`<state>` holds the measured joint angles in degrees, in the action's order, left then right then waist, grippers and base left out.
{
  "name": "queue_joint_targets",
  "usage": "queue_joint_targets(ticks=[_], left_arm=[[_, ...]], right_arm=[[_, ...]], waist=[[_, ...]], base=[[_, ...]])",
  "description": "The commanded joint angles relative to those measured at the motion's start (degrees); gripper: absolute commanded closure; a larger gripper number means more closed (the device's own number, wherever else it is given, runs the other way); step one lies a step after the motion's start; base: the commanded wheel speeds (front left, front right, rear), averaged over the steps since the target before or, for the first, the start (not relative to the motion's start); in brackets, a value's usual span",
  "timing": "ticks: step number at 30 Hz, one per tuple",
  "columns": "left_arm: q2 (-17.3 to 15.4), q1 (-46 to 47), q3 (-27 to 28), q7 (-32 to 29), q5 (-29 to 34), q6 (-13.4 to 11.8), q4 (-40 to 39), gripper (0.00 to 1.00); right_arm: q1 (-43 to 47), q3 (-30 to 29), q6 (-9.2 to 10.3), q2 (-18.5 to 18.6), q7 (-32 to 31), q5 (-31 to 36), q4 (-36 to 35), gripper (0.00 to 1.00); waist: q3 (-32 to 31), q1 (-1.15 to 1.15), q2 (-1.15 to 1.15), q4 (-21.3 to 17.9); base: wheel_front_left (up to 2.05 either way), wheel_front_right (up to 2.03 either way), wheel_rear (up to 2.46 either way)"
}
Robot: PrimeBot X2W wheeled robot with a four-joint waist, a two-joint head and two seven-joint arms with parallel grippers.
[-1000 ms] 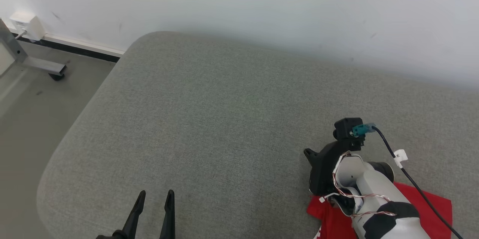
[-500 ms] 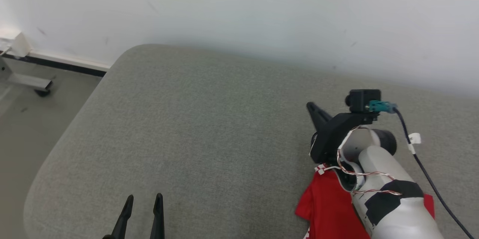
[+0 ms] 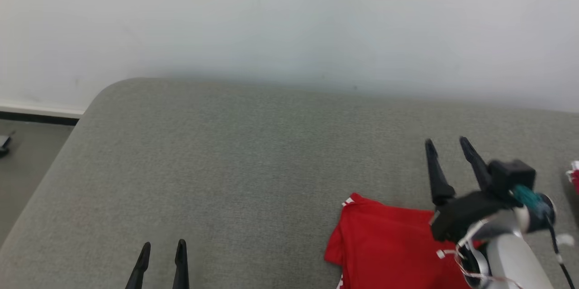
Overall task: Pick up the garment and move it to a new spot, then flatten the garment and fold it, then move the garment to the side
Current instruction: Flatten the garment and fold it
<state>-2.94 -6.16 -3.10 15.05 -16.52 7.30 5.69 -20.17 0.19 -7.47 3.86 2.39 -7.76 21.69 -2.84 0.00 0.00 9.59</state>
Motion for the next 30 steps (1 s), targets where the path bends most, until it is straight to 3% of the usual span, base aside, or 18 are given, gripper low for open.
queue_joint_targets(ticks=[1, 12, 30], left_arm=[[0.1, -0.5, 0.2, 0.1, 0.4, 0.1, 0.0, 0.0], [0.1, -0.7, 1.3, 0.1, -0.6, 0.0, 0.8, 0.0], [0.1, 1.0, 4.6, 0.1, 5.5, -0.6, 4.5, 0.0]], right_arm=[[2.9, -0.5, 0.01, 1.0, 0.6, 0.1, -2.1, 0.0], [17.3, -4.0, 0.01, 4.1, 5.9, 1.4, -11.8, 0.0], [22.6, -3.2, 0.01, 4.1, 12.6, 1.7, -6.8, 0.0]], waist=[[-0.4, 0.0, 0.0, -2.1], [-0.9, 0.0, 0.0, -6.1], [-2.0, 0.0, 0.0, -10.2]], base=[[0.0, 0.0, 0.0], [0.0, 0.0, 0.0], [0.0, 0.0, 0.0]])
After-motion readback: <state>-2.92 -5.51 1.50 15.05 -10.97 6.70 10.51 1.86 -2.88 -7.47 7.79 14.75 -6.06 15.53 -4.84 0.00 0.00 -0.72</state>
